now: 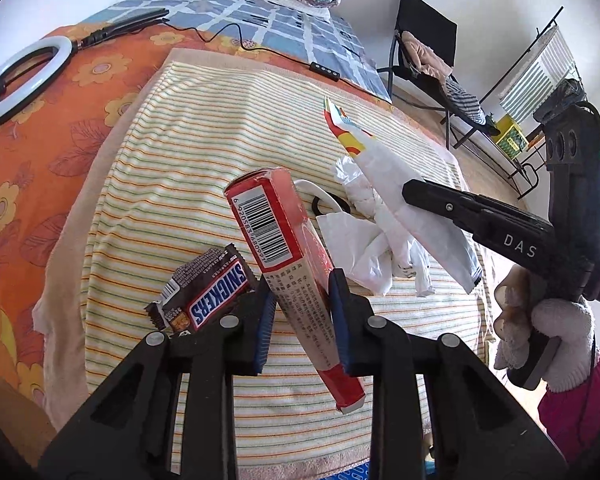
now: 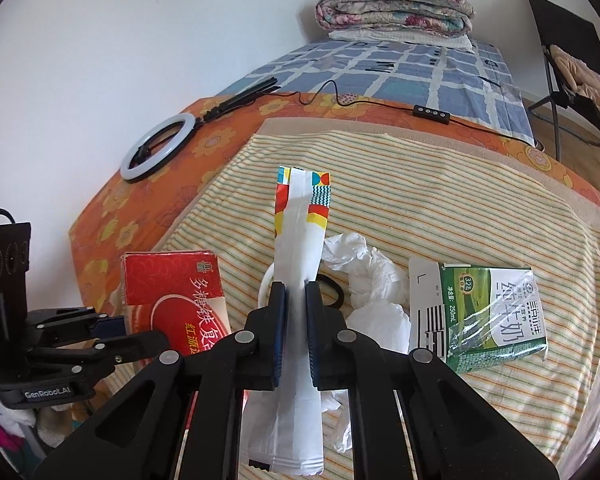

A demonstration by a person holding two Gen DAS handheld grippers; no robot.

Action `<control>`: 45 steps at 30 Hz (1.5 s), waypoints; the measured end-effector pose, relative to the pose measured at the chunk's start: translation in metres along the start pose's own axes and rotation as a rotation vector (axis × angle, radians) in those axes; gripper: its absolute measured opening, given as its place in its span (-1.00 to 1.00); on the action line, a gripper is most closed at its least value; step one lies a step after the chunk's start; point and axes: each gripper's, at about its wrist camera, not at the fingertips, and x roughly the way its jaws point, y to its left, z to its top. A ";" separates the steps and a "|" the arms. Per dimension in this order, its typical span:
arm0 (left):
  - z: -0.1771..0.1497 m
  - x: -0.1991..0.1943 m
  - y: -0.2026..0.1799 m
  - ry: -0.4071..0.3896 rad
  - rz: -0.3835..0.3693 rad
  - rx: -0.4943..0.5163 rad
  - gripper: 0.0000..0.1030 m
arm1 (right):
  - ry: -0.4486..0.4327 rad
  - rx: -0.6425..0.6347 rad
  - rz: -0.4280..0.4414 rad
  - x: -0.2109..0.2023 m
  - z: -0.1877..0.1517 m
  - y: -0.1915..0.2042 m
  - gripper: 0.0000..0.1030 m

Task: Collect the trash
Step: 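Grasp the red box with the left tool while the right tool grasps the white paper strip, then carry the red box and white paper strip over the blue basket with both tools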

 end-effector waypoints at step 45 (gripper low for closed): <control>-0.130 -0.118 -0.034 0.039 -0.011 0.168 -0.68 | 0.003 -0.019 0.059 -0.134 -0.176 0.093 -0.84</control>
